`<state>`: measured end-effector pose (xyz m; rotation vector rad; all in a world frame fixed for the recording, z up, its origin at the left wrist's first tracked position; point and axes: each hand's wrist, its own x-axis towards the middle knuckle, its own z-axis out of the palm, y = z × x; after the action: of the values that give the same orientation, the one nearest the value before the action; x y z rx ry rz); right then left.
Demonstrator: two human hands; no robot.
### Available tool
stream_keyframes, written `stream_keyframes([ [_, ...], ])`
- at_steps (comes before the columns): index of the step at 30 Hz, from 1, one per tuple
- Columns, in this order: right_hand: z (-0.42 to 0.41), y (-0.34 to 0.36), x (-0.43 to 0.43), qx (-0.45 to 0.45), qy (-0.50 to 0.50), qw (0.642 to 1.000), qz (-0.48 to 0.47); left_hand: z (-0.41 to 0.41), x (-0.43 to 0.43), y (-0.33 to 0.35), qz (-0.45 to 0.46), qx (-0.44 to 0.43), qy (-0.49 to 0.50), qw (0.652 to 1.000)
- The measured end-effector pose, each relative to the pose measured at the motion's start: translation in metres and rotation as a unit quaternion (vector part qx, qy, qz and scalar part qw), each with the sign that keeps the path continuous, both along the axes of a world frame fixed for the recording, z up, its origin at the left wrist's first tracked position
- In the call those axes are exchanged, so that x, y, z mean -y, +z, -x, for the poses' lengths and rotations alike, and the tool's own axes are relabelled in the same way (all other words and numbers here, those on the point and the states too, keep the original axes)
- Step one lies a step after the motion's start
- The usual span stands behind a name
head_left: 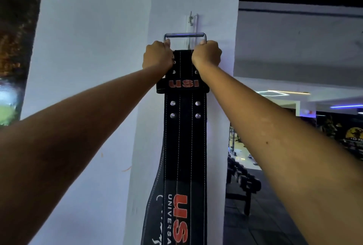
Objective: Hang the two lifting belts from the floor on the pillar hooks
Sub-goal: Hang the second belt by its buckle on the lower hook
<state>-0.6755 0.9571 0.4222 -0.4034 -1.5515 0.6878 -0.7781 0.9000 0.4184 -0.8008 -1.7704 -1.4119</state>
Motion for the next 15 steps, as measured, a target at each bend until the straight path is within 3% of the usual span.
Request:
stream_keyframes([
  [8, -0.009, -0.013, -0.008, 0.046, 0.076, 0.991, 0.103, -0.010, 0.006, -0.005, 0.025, 0.042, -0.067, 0.997],
  [11, -0.011, -0.030, -0.007, 0.086, 0.130, 0.983, 0.101, -0.014, 0.013, -0.024, 0.031, 0.076, -0.149, 0.985],
  [15, -0.025, -0.055, -0.003, 0.122, 0.237, 0.956, 0.121, -0.022, 0.036, -0.057, 0.024, 0.231, -0.376, 0.897],
])
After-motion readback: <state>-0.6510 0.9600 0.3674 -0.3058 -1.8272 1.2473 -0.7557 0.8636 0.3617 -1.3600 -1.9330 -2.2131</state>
